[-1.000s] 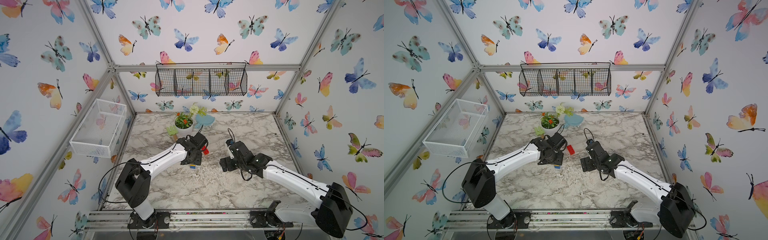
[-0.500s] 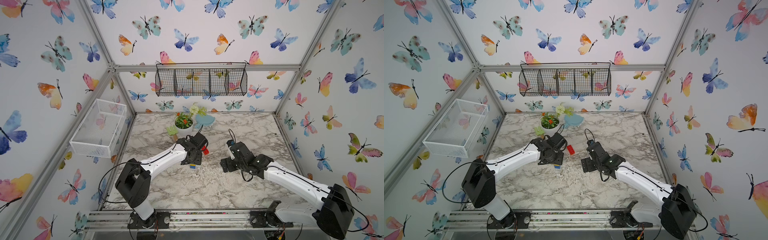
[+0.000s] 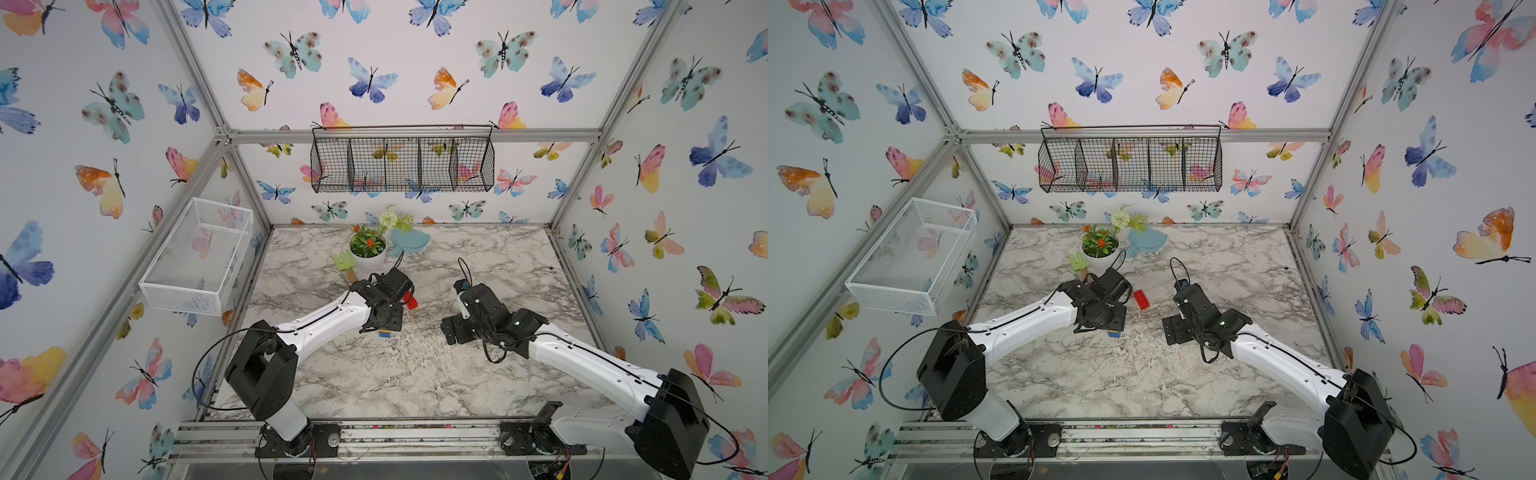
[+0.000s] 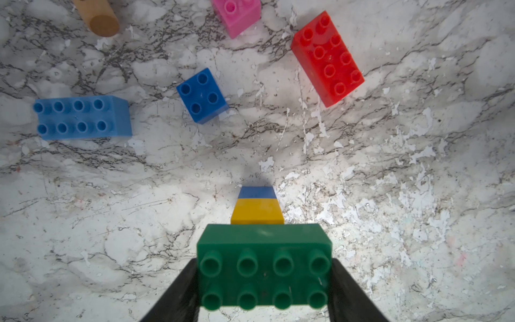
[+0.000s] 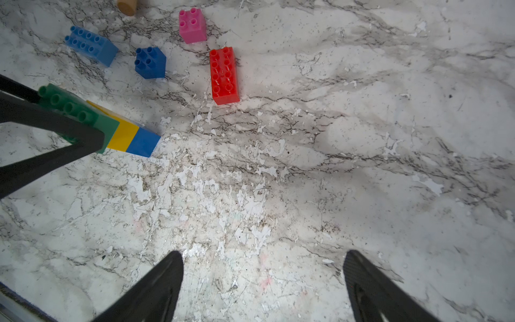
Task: Assemble a spoon with lego
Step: Assemble the lego brick with the lego brick.
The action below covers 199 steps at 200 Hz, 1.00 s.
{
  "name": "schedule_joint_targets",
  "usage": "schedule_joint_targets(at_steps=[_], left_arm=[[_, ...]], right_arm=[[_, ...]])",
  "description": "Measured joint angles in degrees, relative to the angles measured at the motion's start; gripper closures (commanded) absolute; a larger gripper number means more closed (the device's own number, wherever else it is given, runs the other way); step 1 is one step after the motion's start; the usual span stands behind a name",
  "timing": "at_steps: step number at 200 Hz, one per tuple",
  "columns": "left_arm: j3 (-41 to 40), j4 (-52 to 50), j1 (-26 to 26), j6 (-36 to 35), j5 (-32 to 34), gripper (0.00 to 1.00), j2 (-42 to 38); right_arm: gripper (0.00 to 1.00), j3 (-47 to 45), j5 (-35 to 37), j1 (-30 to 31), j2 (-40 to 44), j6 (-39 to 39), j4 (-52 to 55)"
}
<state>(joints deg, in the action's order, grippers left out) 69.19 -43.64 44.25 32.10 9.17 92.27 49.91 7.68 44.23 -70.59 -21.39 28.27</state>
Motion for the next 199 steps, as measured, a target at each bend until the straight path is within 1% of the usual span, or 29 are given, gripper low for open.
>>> schedule_joint_targets(at_steps=[79, 111, 142, 169, 199], left_arm=[[0.04, -1.33, -0.04, -0.17, 0.13, 0.82, -0.46], [1.49, -3.80, -0.04, -0.13, 0.15, 0.81, -0.46], [3.26, -4.09, -0.04, 0.09, 0.22, 0.81, -0.46], [2.75, -4.09, -0.04, 0.46, 0.20, 0.81, -0.55], [0.02, -3.41, -0.04, 1.18, 0.20, 0.81, -1.01]], right_arm=[[0.07, 0.00, 0.00, 0.00, 0.00, -0.02, 0.02], [0.07, 0.00, 0.02, 0.00, 0.00, -0.02, 0.02], [0.07, 0.00, 0.02, 0.00, 0.00, -0.02, 0.02], [0.07, 0.00, 0.02, 0.00, 0.00, -0.02, 0.02], [0.07, 0.00, 0.02, 0.00, 0.00, -0.02, 0.02]])
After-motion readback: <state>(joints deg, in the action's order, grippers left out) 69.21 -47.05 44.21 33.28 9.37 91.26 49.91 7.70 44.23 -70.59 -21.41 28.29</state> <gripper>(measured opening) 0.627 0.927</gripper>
